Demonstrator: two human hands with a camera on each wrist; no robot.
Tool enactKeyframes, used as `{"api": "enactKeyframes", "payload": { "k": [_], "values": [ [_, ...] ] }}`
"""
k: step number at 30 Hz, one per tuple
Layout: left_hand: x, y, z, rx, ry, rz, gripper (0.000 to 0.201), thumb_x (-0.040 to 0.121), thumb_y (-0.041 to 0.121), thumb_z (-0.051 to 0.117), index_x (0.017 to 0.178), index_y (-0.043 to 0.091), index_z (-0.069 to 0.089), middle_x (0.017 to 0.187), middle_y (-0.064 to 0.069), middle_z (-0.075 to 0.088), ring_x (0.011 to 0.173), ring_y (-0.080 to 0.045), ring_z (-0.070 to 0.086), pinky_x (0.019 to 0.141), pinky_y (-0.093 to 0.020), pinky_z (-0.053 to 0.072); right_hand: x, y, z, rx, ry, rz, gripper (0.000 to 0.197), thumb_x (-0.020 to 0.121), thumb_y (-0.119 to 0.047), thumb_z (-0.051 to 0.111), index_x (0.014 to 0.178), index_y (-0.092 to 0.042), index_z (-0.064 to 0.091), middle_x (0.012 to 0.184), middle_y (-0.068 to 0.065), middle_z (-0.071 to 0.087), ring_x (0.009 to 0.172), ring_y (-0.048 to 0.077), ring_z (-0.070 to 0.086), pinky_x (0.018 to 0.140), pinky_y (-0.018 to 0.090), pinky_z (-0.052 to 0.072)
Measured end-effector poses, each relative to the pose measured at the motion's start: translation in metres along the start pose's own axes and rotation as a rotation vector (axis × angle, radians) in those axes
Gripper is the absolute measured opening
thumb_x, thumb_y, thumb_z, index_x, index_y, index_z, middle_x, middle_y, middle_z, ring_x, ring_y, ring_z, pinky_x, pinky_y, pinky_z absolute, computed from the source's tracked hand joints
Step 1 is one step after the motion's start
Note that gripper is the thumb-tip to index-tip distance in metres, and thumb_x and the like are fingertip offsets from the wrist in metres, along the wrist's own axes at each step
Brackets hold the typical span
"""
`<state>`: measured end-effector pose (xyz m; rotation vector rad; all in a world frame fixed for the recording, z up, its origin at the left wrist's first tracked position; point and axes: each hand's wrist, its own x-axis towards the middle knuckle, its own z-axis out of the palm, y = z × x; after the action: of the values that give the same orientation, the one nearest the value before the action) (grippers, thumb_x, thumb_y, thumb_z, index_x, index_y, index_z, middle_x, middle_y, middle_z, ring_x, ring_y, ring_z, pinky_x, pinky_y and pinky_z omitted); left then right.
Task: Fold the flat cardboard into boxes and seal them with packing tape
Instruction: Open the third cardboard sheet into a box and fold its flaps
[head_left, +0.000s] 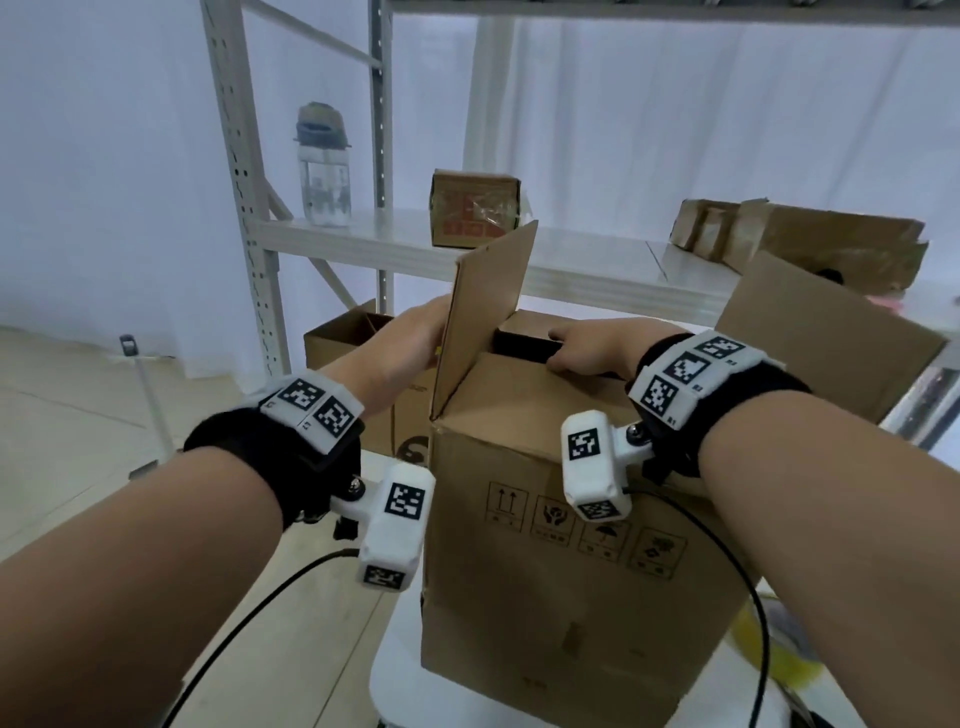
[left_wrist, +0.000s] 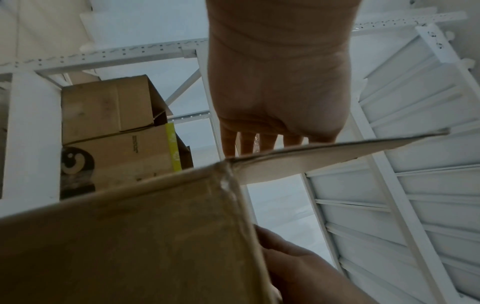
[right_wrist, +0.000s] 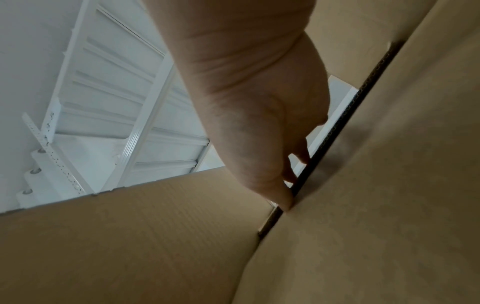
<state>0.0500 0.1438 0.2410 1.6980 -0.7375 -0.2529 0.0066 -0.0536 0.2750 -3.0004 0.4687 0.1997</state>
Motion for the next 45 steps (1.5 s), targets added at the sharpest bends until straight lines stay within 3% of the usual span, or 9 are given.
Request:
{"api": "enactKeyframes", "payload": {
  "k": [5,10,18,22,28,33,38,42,45],
  "values": [
    [-0.011,0.006,0.007,0.132,-0.026,-0.012,0.041,0.101,0.046,0.036,0.129,0.028,0.059,0.122,0.009,0.063,0.113,-0.008,0.057,0.101,-0.031,0.042,-0.011,0.004,0.003,-0.025,0.035,0.008,0.037,0.095,-0.028,0.051,0.128,-0.013,0.056,0.125,0.009,0.059,0.111,0.028,0.056,0.101,0.043,0.043],
    [-0.017,0.023,0.024,0.409,-0.073,0.024,0.044,0.103,0.041,0.033,0.137,0.022,0.053,0.13,0.002,0.056,0.118,-0.015,0.05,0.1,-0.03,0.039,-0.036,0.018,0.006,0.041,0.171,0.025,0.045,0.095,-0.017,0.054,0.139,-0.007,0.047,0.139,0.012,0.051,0.125,0.03,0.05,0.104,0.04,0.042],
    [-0.024,0.049,0.045,0.782,0.011,0.092,0.039,0.104,0.022,0.035,0.099,-0.008,0.061,0.103,-0.02,0.062,0.094,-0.03,0.055,0.079,-0.034,0.038,-0.096,0.038,0.011,0.158,0.372,-0.052,0.045,0.098,-0.012,0.047,0.142,-0.012,0.044,0.144,0.01,0.046,0.132,0.028,0.043,0.105,0.034,0.035],
    [-0.038,0.066,0.059,0.753,0.091,0.165,0.037,0.103,0.025,0.037,0.082,0.001,0.055,0.081,-0.012,0.055,0.08,-0.024,0.049,0.067,-0.03,0.031,-0.123,0.043,0.016,0.145,0.446,-0.062,0.045,0.096,-0.012,0.043,0.141,-0.017,0.046,0.141,0.007,0.05,0.13,0.028,0.044,0.104,0.037,0.039],
    [-0.065,0.043,0.085,0.728,0.248,0.267,0.034,0.101,0.03,0.042,0.105,0.005,0.064,0.103,-0.011,0.064,0.095,-0.026,0.058,0.079,-0.032,0.043,-0.152,0.039,0.041,0.086,0.591,-0.119,0.038,0.095,-0.011,0.04,0.13,-0.013,0.054,0.129,0.011,0.058,0.119,0.03,0.05,0.105,0.039,0.036],
    [-0.082,0.028,0.103,0.802,0.242,0.274,0.029,0.099,0.029,0.045,0.108,0.011,0.065,0.107,-0.007,0.062,0.098,-0.027,0.059,0.094,-0.045,0.045,-0.162,0.035,0.068,-0.012,0.711,-0.144,0.035,0.092,-0.01,0.044,0.125,-0.015,0.057,0.12,0.009,0.062,0.117,0.029,0.051,0.118,0.042,0.017],
    [-0.085,0.031,0.103,0.933,0.143,0.229,0.031,0.096,0.024,0.045,0.121,0.019,0.062,0.122,-0.005,0.06,0.111,-0.027,0.055,0.101,-0.045,0.041,-0.176,0.039,0.064,-0.276,0.86,-0.086,0.042,0.093,-0.011,0.046,0.134,-0.018,0.052,0.147,0.011,0.042,0.147,0.031,0.017,0.115,0.056,-0.012],
    [-0.084,0.04,0.106,1.075,0.051,0.146,0.035,0.096,0.028,0.044,0.128,0.023,0.058,0.128,-0.008,0.053,0.116,-0.031,0.052,0.098,-0.043,0.043,-0.185,0.047,0.057,-0.321,0.829,0.028,0.035,0.092,-0.015,0.046,0.125,-0.018,0.057,0.154,0.015,0.029,0.148,0.037,0.002,0.112,0.07,-0.005],
    [-0.082,0.048,0.109,1.143,0.048,0.101,0.035,0.097,0.03,0.045,0.13,0.025,0.057,0.13,-0.011,0.051,0.117,-0.032,0.05,0.097,-0.043,0.044,-0.188,0.053,0.06,-0.209,0.808,0.07,0.037,0.089,-0.01,0.047,0.125,-0.018,0.054,0.158,0.018,0.015,0.148,0.037,-0.004,0.11,0.067,-0.01]
  ]
}}
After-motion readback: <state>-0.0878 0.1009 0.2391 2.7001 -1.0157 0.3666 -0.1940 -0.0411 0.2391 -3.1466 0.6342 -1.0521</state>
